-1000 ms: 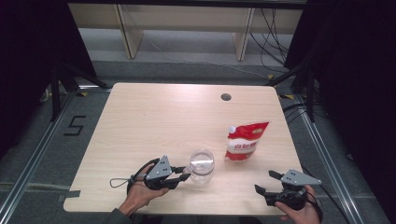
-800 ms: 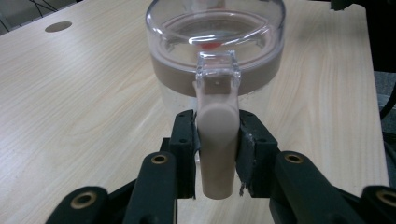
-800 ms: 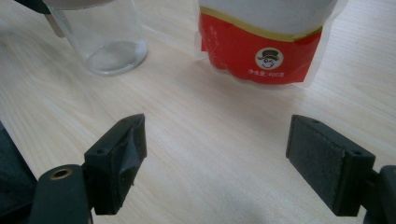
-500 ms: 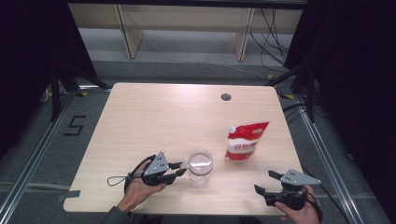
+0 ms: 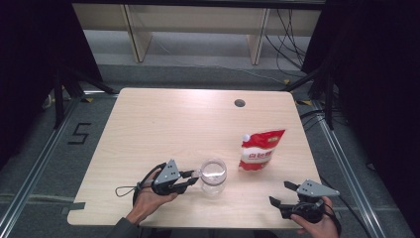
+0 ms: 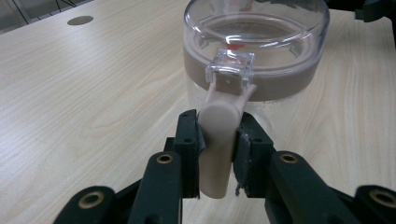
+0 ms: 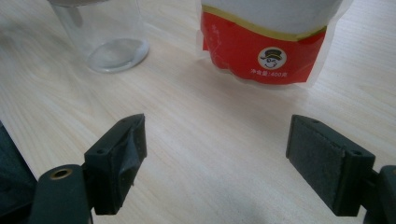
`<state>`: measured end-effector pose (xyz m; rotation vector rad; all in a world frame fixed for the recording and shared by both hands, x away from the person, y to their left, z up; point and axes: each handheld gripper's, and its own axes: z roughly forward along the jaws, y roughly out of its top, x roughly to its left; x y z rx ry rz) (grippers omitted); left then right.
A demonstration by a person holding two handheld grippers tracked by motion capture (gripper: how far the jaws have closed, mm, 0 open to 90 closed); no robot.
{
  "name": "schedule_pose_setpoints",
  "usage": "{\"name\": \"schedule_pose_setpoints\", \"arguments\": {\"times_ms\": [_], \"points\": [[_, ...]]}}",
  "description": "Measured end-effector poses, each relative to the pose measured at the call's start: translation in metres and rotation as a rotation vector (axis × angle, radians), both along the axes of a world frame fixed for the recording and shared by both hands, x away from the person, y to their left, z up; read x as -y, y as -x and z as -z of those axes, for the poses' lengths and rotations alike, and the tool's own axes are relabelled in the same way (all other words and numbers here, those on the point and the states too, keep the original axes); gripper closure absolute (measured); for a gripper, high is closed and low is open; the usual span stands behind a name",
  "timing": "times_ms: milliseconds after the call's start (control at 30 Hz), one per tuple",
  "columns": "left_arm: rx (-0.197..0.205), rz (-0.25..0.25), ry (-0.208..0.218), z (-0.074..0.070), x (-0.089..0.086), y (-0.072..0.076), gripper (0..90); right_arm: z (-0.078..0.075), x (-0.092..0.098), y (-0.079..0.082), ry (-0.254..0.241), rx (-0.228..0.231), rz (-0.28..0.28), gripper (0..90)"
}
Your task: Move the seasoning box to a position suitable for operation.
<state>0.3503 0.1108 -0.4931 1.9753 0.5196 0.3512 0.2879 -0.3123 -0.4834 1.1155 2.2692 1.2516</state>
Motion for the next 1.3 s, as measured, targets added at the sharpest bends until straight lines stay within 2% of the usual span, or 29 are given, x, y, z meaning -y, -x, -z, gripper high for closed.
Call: {"name": "schedule_pose_setpoints", "arguments": {"times_ms": [33,67,100,200,233,267,300,367,433,467,500,533,567,600,633,667,733,800,833,900,933,967,1033,1100,1133,1233,1300], "points": [[-0.002,0.000,-0.011,0.000,0.001,0.003,67.4,0.000,0.000,0.000,0.006,-0.002,-0.005,21.0],[0.013,0.004,-0.038,-0.001,0.000,0.003,63.9,0.000,0.000,0.000,0.000,0.003,-0.004,21.0],[0.014,-0.009,-0.056,-0.001,0.000,0.003,58.7,0.000,0.001,0.000,0.006,0.003,-0.006,21.0],[-0.001,-0.028,-0.050,-0.001,0.001,0.007,48.8,0.001,0.001,-0.002,0.008,0.022,-0.009,21.0],[-0.007,-0.031,-0.048,-0.001,0.001,0.007,46.1,0.000,0.001,-0.002,0.010,0.020,-0.018,21.0],[0.006,-0.037,-0.047,-0.003,0.001,0.008,44.3,-0.001,0.000,0.000,0.005,0.008,-0.011,21.0],[0.006,-0.037,-0.047,-0.003,0.001,0.008,42.6,0.000,0.000,-0.002,0.012,0.042,-0.021,21.1],[-0.018,-0.062,-0.033,-0.007,-0.001,0.013,39.6,0.000,0.000,-0.001,0.006,0.034,-0.018,21.3],[-0.024,-0.060,-0.026,-0.010,-0.002,0.015,36.7,-0.001,0.001,0.000,0.001,0.026,-0.014,21.4],[-0.034,-0.062,-0.007,-0.012,-0.002,0.018,36.7,-0.001,0.001,0.000,0.001,0.026,-0.014,21.4],[-0.042,-0.071,0.008,-0.015,-0.003,0.021,35.9,-0.001,0.003,-0.001,0.010,0.048,-0.012,21.4],[-0.043,-0.081,0.004,-0.016,-0.005,0.023,35.8,0.000,0.003,-0.001,0.008,0.063,-0.010,21.4],[-0.043,-0.081,0.004,-0.016,-0.005,0.023,35.4,0.000,0.003,-0.001,0.000,0.059,-0.013,21.4],[-0.069,-0.104,0.033,-0.017,-0.008,0.025,34.8,-0.001,0.003,-0.001,0.007,0.061,-0.009,21.5],[-0.089,-0.126,0.043,-0.017,-0.009,0.026,34.1,-0.001,0.001,0.001,-0.011,0.017,-0.003,21.5],[-0.090,-0.127,0.041,-0.018,-0.012,0.024,33.6,-0.001,0.002,0.000,0.001,0.049,-0.016,21.6],[-0.129,-0.161,0.076,-0.017,-0.016,0.024,33.7,-0.001,0.002,0.000,0.010,0.070,-0.007,21.7],[-0.133,-0.167,0.084,-0.017,-0.017,0.024,33.6,-0.001,0.001,0.000,0.010,0.053,-0.006,21.7],[-0.144,-0.189,0.100,-0.018,-0.019,0.023,33.6,0.000,0.001,-0.001,0.006,0.059,-0.010,21.7],[-0.146,-0.189,0.103,-0.018,-0.020,0.022,33.5,0.000,0.001,0.000,0.001,0.048,-0.011,21.8],[-0.159,-0.212,0.106,-0.018,-0.020,0.021,33.3,-0.001,0.001,0.000,0.009,0.049,-0.004,21.9],[-0.161,-0.216,0.107,-0.018,-0.020,0.020,33.3,-0.001,0.002,0.000,0.017,0.069,-0.003,22.0],[-0.169,-0.226,0.123,-0.018,-0.020,0.019,33.3,0.000,0.002,0.000,0.011,0.072,-0.002,22.0],[-0.175,-0.231,0.124,-0.019,-0.021,0.019,33.4,0.000,0.001,0.001,0.002,0.053,0.007,22.0],[-0.176,-0.234,0.132,-0.019,-0.021,0.019,33.4,-0.001,0.001,0.003,0.003,0.030,0.013,22.0],[-0.183,-0.248,0.136,-0.021,-0.022,0.018,33.9,0.000,0.001,0.003,0.000,0.032,0.009,21.9],[-0.184,-0.251,0.135,-0.021,-0.023,0.017,33.9,0.000,0.002,0.002,0.006,0.052,0.009,22.0]]}}
